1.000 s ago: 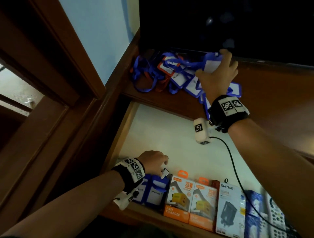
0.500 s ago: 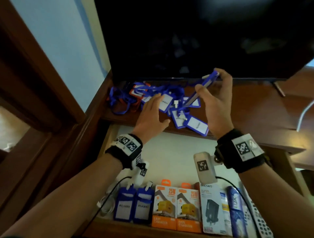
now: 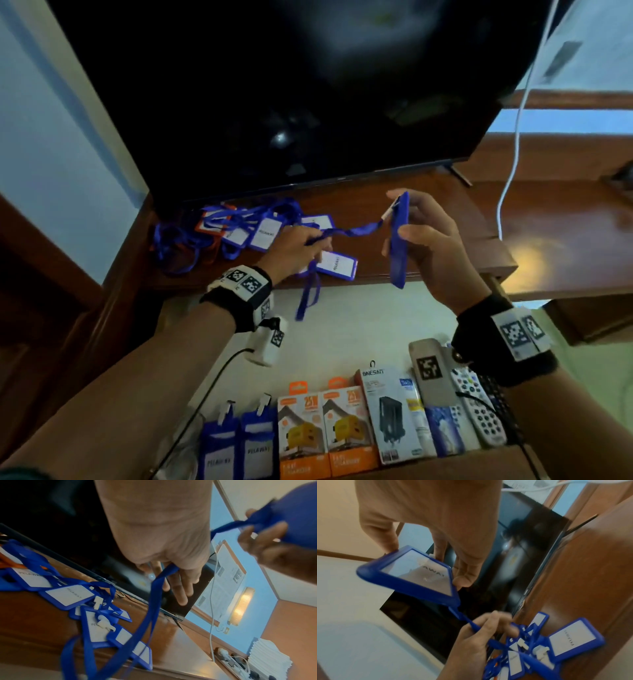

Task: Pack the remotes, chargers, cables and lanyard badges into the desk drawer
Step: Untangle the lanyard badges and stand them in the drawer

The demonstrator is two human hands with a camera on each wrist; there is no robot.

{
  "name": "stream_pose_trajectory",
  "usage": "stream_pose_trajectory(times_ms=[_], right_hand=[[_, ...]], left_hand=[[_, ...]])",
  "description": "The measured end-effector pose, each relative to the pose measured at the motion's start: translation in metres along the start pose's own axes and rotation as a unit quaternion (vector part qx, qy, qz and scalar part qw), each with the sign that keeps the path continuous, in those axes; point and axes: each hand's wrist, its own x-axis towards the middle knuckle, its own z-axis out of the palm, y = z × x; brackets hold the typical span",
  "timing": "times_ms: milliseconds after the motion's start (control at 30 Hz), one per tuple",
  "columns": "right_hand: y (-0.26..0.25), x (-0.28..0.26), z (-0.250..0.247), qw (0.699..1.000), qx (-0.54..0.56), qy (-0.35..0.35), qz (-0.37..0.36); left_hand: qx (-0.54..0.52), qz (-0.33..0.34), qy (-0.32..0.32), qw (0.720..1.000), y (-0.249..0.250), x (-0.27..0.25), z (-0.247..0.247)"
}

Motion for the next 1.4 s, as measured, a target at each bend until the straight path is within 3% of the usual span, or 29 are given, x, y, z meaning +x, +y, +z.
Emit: stream_pose_trajectory(times_ms=[200,333,433,567,667,767,933,1033,1133,1233,1300,1400], right_hand=[[0.039,-0.036,-0.042,0.981,-0.086,0.104,0.139],[0.069,-0.055,-0.046,0.944,-0.1,0.146,0.277],[0.082,-0.063,-0.04,0.935,-0.076,0.145,0.314],[0.089,-0.063,-0.027,0.934,-0.102,0.13,0.318],[0.097,-0.063,-0.018,0.939,-0.175,0.08,0.284],[0.097,-0.067,-0.014,0.935,-0.264,0.028,0.234],[0.098,-0.071,-0.018,0.926,-0.335,-0.032,0.172],[0.099,-0.073,-0.024,0.938,-0.299,-0.019,0.175],[0.101,-0.07,-0.031,0.941,-0.295,0.04,0.163],[0.1,-0.068,-0.035,0.967,-0.205,0.054,0.142],[0.097,-0.068,-0.036,0.984,-0.097,0.008,0.149],[0.095,-0.073,-0.036,0.981,0.042,-0.035,0.185]], left_hand=[[0.041,-0.069,0.067,0.995,-0.03,0.007,-0.026],[0.052,-0.094,0.046,0.993,-0.029,-0.014,-0.01],[-0.016,-0.107,0.035,0.994,-0.01,-0.038,0.016],[-0.13,-0.163,-0.089,0.974,0.028,-0.064,0.051],[-0.175,-0.195,-0.17,0.95,0.049,-0.075,0.073],[-0.227,-0.221,-0.152,0.936,0.055,-0.08,0.091],[-0.285,-0.235,-0.058,0.927,0.058,-0.086,0.108],[-0.289,-0.25,-0.015,0.924,0.062,-0.089,0.112],[-0.297,-0.247,-0.005,0.922,0.065,-0.092,0.113],[-0.301,-0.218,-0.028,0.928,0.071,-0.096,0.112],[-0.302,-0.207,-0.032,0.93,0.075,-0.097,0.111],[-0.324,-0.206,-0.014,0.923,0.076,-0.098,0.11]])
